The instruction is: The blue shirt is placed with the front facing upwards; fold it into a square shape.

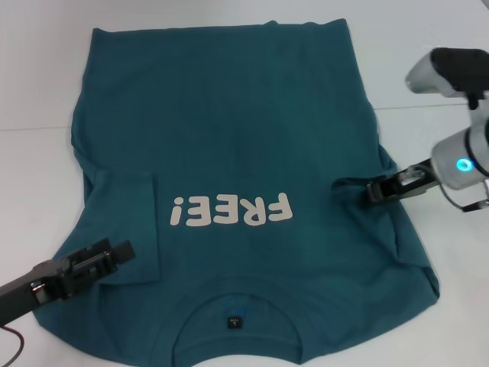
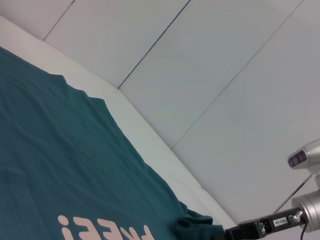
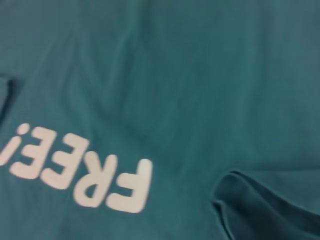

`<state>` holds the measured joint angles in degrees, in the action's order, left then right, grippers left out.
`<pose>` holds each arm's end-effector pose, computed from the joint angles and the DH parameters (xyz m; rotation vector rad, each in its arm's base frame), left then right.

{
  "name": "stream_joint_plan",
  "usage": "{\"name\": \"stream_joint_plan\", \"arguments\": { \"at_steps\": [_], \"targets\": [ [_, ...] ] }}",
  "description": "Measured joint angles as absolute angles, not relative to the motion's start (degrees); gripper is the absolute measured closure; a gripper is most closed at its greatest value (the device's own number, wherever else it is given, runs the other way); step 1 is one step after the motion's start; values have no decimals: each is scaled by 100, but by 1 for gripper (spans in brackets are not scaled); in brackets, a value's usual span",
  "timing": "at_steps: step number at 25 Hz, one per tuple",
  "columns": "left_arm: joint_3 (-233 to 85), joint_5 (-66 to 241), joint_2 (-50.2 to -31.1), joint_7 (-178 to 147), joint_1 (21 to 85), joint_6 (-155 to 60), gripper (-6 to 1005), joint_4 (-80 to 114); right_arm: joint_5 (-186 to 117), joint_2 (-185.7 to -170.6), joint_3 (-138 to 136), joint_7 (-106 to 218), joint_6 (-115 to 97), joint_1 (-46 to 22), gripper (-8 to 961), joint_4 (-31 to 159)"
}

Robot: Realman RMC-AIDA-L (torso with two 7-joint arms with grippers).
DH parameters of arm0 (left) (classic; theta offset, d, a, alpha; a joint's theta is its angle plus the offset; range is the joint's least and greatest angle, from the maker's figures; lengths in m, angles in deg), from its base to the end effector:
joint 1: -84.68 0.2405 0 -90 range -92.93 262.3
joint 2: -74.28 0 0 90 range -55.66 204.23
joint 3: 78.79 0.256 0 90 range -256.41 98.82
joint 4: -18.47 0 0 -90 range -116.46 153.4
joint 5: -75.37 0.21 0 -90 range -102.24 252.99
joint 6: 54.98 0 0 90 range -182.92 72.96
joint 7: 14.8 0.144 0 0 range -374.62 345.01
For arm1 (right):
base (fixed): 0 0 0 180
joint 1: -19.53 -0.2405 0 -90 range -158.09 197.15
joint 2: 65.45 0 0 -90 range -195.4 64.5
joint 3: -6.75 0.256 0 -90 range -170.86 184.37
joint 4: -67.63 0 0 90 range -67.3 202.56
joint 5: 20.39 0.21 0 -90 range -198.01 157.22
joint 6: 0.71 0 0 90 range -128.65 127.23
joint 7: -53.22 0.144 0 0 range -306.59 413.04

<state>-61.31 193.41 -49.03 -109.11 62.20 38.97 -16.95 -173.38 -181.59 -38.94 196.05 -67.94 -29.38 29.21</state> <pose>-0.3107 0.2793 0.0056 -2.2714 -1.3036 -1.0598 0.2486 0.4280 0.0103 -2.2337 1.4269 -0.0934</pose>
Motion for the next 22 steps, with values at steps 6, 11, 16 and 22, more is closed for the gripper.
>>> {"name": "stream_joint_plan", "arguments": {
  "at_steps": [6, 11, 16, 22],
  "targets": [
    [-6130, 19341, -4903, -10911, 6219, 3897, 182, -1695, -17333, -18305, -3905, 19617, -6760, -3082, 872, 2964],
    [-6130, 19341, -4903, -10911, 6231, 3898, 182, -1695, -17136, -18338, -3900, 19687, -6689, -3074, 835, 2973],
    [-6130, 19341, -4903, -10911, 6217, 3896, 182, -1695, -17074, -18333, -3934, 19643, -6732, -3065, 798, 3023],
    [-6131, 19341, -4903, -10911, 6208, 3890, 182, -1695, -17080, -18258, -3964, 19650, -6765, -3062, 711, 3080]
  ]
}}
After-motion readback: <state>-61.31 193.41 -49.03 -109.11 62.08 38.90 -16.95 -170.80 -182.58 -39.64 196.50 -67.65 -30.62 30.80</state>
